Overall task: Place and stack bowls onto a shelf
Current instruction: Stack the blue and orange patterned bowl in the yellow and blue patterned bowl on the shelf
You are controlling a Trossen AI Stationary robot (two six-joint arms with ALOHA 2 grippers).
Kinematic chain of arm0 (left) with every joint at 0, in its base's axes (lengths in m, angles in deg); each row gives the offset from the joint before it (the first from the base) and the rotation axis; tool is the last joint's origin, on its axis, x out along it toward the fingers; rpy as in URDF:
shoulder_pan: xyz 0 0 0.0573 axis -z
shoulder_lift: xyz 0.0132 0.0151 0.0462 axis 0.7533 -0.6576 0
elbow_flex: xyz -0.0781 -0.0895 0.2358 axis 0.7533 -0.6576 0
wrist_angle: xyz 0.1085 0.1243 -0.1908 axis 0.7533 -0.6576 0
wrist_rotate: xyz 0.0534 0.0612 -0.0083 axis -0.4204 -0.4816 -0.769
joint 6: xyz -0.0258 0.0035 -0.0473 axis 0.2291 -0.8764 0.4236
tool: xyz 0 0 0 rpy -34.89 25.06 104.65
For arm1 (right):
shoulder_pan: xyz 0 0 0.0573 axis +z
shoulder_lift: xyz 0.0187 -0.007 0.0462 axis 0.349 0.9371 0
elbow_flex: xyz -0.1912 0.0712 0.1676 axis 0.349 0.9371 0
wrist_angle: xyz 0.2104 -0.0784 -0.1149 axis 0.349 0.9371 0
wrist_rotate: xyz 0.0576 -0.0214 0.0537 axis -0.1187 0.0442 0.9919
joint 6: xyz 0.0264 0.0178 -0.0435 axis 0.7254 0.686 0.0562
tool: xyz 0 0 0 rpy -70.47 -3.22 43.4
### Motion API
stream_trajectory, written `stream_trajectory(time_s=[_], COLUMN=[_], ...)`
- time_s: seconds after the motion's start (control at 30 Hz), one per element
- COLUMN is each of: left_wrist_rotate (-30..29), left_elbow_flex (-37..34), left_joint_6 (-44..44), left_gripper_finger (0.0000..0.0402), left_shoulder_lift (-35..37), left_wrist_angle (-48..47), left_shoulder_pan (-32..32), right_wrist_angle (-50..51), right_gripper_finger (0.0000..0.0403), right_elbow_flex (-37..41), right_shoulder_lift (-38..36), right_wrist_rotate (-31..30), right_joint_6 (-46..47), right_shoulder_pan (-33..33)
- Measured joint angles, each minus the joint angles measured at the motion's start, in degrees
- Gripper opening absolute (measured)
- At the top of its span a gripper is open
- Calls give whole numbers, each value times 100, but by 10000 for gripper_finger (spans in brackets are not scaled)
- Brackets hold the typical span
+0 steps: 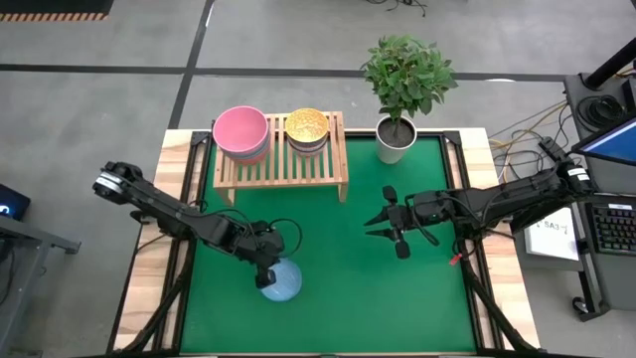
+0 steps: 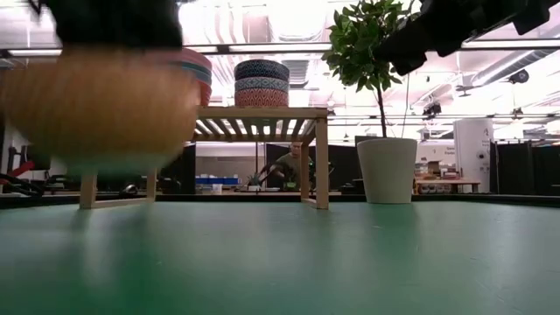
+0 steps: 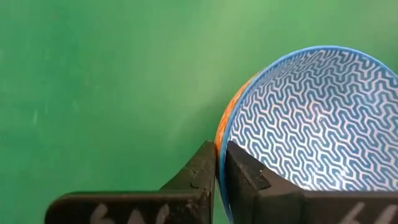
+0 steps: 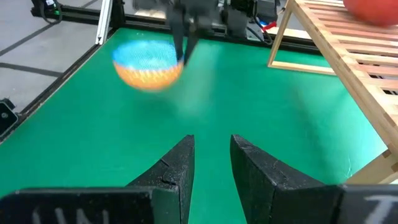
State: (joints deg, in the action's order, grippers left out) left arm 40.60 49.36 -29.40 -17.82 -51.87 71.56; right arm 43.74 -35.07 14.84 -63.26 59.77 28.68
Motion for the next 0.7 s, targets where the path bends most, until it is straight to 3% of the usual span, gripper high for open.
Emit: stream_trajectory(time_s=[0.17, 0.33, 0.53, 0.7], left_wrist_rotate=[-70, -695, -969, -975], left_elbow_flex=[950, 2235, 3640, 4398], left_joint_6=[4, -11, -611, -1457], left_gripper_finger=[3, 2, 1, 1], left_shoulder_lift=[230, 292, 281, 273], left_wrist_angle=[-811, -2141, -2964, -3045], left_shoulder_pan=[-141, -511, -1291, -2183], right_wrist_angle=[171, 167, 166, 167], right_gripper_finger=[93, 93, 93, 87], right_elbow_flex=[0, 0, 0, 0], right_shoulder_lift=[-42, -101, -157, -157], right_wrist_rotate=[-2, -2, -2, -2], right_joint_6=[-147, -354, -448, -302], right_shoulder_pan=[-2, -2, -4, -2])
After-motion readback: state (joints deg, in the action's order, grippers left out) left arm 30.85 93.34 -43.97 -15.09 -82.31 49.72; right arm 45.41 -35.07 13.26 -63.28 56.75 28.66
